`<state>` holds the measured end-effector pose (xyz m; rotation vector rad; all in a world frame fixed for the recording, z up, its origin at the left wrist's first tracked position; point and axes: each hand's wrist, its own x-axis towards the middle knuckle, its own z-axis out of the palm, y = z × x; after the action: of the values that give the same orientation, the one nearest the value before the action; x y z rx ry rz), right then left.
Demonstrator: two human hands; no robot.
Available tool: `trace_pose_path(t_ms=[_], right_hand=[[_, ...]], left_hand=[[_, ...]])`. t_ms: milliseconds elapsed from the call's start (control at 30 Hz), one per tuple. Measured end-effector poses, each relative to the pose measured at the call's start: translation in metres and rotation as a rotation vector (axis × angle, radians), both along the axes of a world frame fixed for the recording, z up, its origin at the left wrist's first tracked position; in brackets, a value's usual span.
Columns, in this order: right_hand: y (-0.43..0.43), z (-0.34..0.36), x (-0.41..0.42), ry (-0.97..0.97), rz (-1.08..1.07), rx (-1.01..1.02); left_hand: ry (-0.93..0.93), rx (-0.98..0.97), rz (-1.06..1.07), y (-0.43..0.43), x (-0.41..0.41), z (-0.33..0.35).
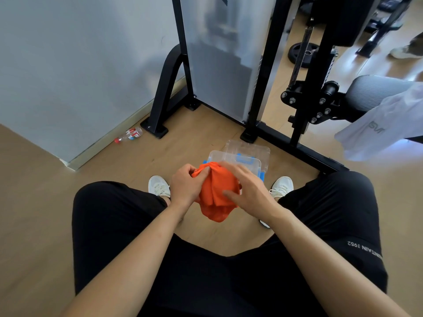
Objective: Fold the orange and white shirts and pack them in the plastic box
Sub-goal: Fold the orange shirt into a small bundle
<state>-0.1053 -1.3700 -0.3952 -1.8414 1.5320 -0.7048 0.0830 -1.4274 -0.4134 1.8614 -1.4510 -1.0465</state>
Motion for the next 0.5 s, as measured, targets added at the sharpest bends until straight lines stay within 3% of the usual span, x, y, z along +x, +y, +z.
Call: trace_pose_path(t_ms=[100, 300, 500], right_hand=[[0.001, -0.007, 0.001, 0.112, 0.131, -0.053], [-0.004, -0.013, 0.006, 0.178, -0.03, -0.034], [-0.009, -0.015, 0.004, 0.272, -0.036, -0.169]], left_hand=[[0.082, 0.011, 0.006, -0.003, 0.002, 0.002], [0.251, 0.06, -0.064, -0.001, 0.002, 0.009], [0.326, 0.113, -0.055, -0.003, 0.006, 0.011]])
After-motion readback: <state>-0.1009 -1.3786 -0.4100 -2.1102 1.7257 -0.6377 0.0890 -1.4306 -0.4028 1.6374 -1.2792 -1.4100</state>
